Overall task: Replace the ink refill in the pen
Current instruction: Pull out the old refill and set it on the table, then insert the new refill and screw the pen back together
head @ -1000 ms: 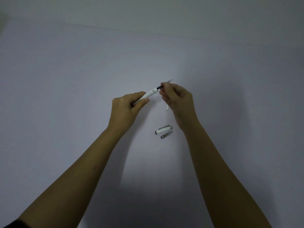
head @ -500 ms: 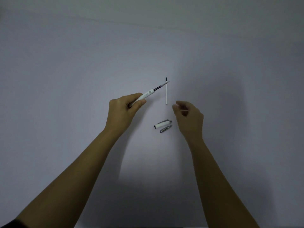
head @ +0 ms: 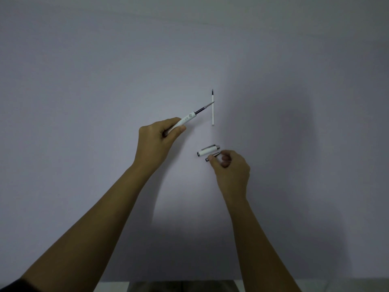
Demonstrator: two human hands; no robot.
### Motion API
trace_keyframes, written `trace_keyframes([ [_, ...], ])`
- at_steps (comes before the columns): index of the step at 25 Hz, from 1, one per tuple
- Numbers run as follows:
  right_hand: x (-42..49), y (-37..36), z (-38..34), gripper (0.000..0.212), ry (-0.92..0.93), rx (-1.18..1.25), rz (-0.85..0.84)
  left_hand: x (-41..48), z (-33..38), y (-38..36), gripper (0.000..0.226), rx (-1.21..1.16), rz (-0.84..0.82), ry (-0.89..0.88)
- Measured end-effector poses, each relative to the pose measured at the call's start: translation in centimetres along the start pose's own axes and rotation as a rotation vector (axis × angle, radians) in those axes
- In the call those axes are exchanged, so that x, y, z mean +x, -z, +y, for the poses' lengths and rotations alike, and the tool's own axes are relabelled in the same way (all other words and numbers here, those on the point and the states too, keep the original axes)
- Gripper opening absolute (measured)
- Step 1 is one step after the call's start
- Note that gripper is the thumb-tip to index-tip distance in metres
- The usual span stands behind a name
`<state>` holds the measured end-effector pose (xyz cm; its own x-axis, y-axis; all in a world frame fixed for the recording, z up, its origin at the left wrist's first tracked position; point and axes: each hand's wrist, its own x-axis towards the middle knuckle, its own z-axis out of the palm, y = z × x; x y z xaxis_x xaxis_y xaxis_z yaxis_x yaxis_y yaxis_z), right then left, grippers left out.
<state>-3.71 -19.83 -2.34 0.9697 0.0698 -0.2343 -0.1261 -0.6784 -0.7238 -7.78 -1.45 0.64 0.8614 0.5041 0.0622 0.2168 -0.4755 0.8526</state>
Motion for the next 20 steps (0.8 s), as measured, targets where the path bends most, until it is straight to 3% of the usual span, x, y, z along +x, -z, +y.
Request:
trace_keyframes([
  [9, 0.6, 1.3, 0.0, 0.026, -0.168, 0.379, -0.018, -1.3, -0.9, -0.1, 0.02, -0.024, -0.053, 0.058],
  [15, 2.3, 3.2, -1.9, 0.018, -0.081, 0.714, -0.116, -1.8, -1.3, 0.4, 0.021, 0.02, -0.138, -0.028],
  [20, 3.0, 3.8, -3.0, 0.016, -0.039, 0.77, -0.168, -1.9, -1.1, 0.7, 0.022, 0.063, -0.165, -0.073],
])
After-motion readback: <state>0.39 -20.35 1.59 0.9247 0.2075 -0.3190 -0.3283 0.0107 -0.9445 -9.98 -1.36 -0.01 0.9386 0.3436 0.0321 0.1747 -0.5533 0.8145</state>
